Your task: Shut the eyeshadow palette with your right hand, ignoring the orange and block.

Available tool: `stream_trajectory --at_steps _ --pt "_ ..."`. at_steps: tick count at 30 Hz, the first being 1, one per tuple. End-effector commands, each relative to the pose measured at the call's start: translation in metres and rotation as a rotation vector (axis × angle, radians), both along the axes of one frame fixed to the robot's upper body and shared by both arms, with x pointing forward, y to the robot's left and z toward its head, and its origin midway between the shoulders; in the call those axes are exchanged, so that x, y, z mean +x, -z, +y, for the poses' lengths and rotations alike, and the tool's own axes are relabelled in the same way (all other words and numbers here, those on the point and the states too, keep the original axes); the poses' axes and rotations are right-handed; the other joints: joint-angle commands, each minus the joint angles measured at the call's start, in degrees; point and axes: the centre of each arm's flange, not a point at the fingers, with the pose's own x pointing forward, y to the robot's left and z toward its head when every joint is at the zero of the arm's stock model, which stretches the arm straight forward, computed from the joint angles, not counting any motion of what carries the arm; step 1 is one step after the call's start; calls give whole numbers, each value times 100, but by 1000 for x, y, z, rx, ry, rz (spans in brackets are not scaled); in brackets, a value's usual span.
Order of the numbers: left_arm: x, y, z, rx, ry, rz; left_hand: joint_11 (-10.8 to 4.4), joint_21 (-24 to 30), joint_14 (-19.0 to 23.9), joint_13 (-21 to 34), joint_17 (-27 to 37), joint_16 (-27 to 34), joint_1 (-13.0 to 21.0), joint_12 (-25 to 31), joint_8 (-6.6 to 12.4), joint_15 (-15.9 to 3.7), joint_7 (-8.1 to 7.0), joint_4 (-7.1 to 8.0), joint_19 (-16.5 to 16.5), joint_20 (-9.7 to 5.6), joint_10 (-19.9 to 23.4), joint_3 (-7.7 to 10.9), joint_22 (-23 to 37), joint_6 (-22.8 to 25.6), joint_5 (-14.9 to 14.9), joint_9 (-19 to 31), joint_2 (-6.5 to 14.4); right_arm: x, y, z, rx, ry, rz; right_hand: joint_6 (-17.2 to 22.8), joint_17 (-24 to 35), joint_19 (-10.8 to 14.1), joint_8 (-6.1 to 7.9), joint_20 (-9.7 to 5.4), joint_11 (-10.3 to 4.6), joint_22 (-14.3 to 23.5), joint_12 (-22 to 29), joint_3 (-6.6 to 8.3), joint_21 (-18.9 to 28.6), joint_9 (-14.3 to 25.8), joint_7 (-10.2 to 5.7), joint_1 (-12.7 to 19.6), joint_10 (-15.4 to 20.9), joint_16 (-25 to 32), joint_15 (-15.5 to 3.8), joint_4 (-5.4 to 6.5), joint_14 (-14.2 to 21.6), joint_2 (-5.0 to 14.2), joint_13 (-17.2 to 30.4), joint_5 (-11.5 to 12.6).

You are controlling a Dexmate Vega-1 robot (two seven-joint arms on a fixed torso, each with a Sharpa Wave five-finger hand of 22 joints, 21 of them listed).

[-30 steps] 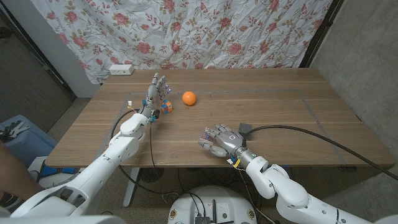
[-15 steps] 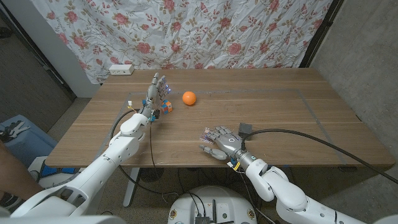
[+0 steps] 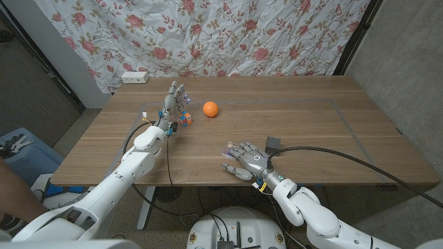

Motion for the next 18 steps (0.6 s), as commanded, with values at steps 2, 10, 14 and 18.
stream_trajectory --at_steps 2,10,14,18 --pt "0 0 0 0 0 0 -55 25 22 25 30 34 34 30 29 -137 -41 3 43 6 4 45 22 -13 23 25 43 3 5 -3 -23 15 15 54 17 11 26 24 -15 22 44 11 17 22 -6 -25 73 51 -13 33 25 268 21 -5" --pt "0 0 0 0 0 0 -52 24 28 25 30 37 34 30 28 -144 -41 3 42 6 5 44 22 -15 23 25 42 5 1 -4 -5 -3 -1 20 26 8 8 19 -15 23 38 5 18 23 1 -36 67 54 -34 60 13 277 20 -5" --pt "0 0 0 0 0 0 -63 25 27 25 30 36 33 30 28 -141 -41 4 43 10 5 44 22 -17 23 25 42 5 -7 -2 18 -26 -18 10 29 21 3 9 -21 23 39 4 23 23 -6 -37 72 59 -44 68 21 281 20 -4" --pt "0 0 0 0 0 0 -56 25 26 25 30 36 33 31 28 -134 -41 4 44 10 7 44 22 -17 23 25 42 4 -17 0 53 -48 -9 7 28 59 1 6 -36 23 42 8 37 23 -11 -29 83 67 -69 72 42 285 20 -3"
